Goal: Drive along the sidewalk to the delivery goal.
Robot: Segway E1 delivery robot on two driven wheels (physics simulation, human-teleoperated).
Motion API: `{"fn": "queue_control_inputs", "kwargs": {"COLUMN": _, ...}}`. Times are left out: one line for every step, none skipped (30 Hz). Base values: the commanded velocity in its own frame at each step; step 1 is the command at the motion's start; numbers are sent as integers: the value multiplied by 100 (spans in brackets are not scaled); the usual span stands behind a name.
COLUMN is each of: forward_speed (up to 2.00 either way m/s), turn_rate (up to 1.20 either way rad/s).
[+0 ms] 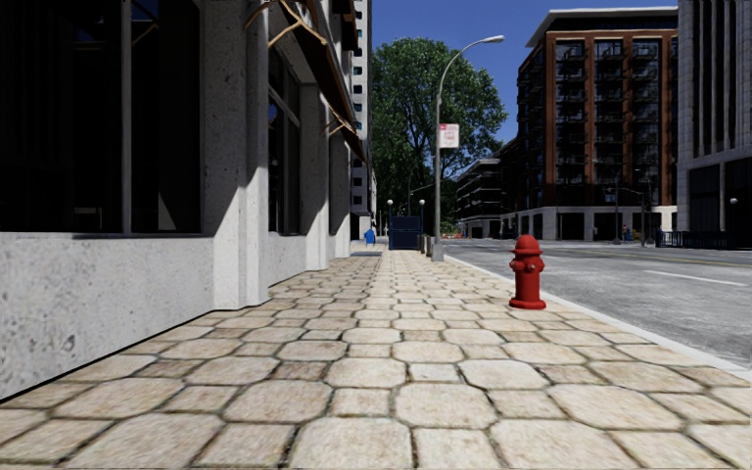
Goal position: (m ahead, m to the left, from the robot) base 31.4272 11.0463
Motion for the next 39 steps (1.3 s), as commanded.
{"fn": "queue_control_inputs", "kwargs": {"forward_speed": 200, "turn_rate": 0}}
{"fn": "queue_control_inputs", "kwargs": {"forward_speed": 200, "turn_rate": 0}}
{"fn": "queue_control_inputs", "kwargs": {"forward_speed": 200, "turn_rate": 0}}
{"fn": "queue_control_inputs", "kwargs": {"forward_speed": 200, "turn_rate": 0}}
{"fn": "queue_control_inputs", "kwargs": {"forward_speed": 200, "turn_rate": 0}}
{"fn": "queue_control_inputs", "kwargs": {"forward_speed": 200, "turn_rate": 0}}
{"fn": "queue_control_inputs", "kwargs": {"forward_speed": 200, "turn_rate": 0}}
{"fn": "queue_control_inputs", "kwargs": {"forward_speed": 200, "turn_rate": 0}}
{"fn": "queue_control_inputs", "kwargs": {"forward_speed": 200, "turn_rate": 0}}
{"fn": "queue_control_inputs", "kwargs": {"forward_speed": 200, "turn_rate": 0}}
{"fn": "queue_control_inputs", "kwargs": {"forward_speed": 200, "turn_rate": 0}}
{"fn": "queue_control_inputs", "kwargs": {"forward_speed": 200, "turn_rate": 0}}
{"fn": "queue_control_inputs", "kwargs": {"forward_speed": 200, "turn_rate": 0}}
{"fn": "queue_control_inputs", "kwargs": {"forward_speed": 200, "turn_rate": 0}}
{"fn": "queue_control_inputs", "kwargs": {"forward_speed": 200, "turn_rate": 0}}
{"fn": "queue_control_inputs", "kwargs": {"forward_speed": 200, "turn_rate": 0}}
{"fn": "queue_control_inputs", "kwargs": {"forward_speed": 200, "turn_rate": 0}}
{"fn": "queue_control_inputs", "kwargs": {"forward_speed": 200, "turn_rate": 0}}
{"fn": "queue_control_inputs", "kwargs": {"forward_speed": 200, "turn_rate": 0}}
{"fn": "queue_control_inputs", "kwargs": {"forward_speed": 200, "turn_rate": 0}}
{"fn": "queue_control_inputs", "kwargs": {"forward_speed": 200, "turn_rate": 0}}
{"fn": "queue_control_inputs", "kwargs": {"forward_speed": 200, "turn_rate": 0}}
{"fn": "queue_control_inputs", "kwargs": {"forward_speed": 200, "turn_rate": 0}}
{"fn": "queue_control_inputs", "kwargs": {"forward_speed": 200, "turn_rate": 0}}
{"fn": "queue_control_inputs", "kwargs": {"forward_speed": 200, "turn_rate": 0}}
{"fn": "queue_control_inputs", "kwargs": {"forward_speed": 200, "turn_rate": 0}}
{"fn": "queue_control_inputs", "kwargs": {"forward_speed": 200, "turn_rate": 0}}
{"fn": "queue_control_inputs", "kwargs": {"forward_speed": 200, "turn_rate": 0}}
{"fn": "queue_control_inputs", "kwargs": {"forward_speed": 200, "turn_rate": 0}}
{"fn": "queue_control_inputs", "kwargs": {"forward_speed": 200, "turn_rate": 0}}
{"fn": "queue_control_inputs", "kwargs": {"forward_speed": 200, "turn_rate": 0}}
{"fn": "queue_control_inputs", "kwargs": {"forward_speed": 200, "turn_rate": 0}}
{"fn": "queue_control_inputs", "kwargs": {"forward_speed": 200, "turn_rate": 0}}
{"fn": "queue_control_inputs", "kwargs": {"forward_speed": 200, "turn_rate": 0}}
{"fn": "queue_control_inputs", "kwargs": {"forward_speed": 200, "turn_rate": 0}}
{"fn": "queue_control_inputs", "kwargs": {"forward_speed": 200, "turn_rate": 0}}
{"fn": "queue_control_inputs", "kwargs": {"forward_speed": 200, "turn_rate": 0}}
{"fn": "queue_control_inputs", "kwargs": {"forward_speed": 200, "turn_rate": 0}}
{"fn": "queue_control_inputs", "kwargs": {"forward_speed": 200, "turn_rate": 0}}
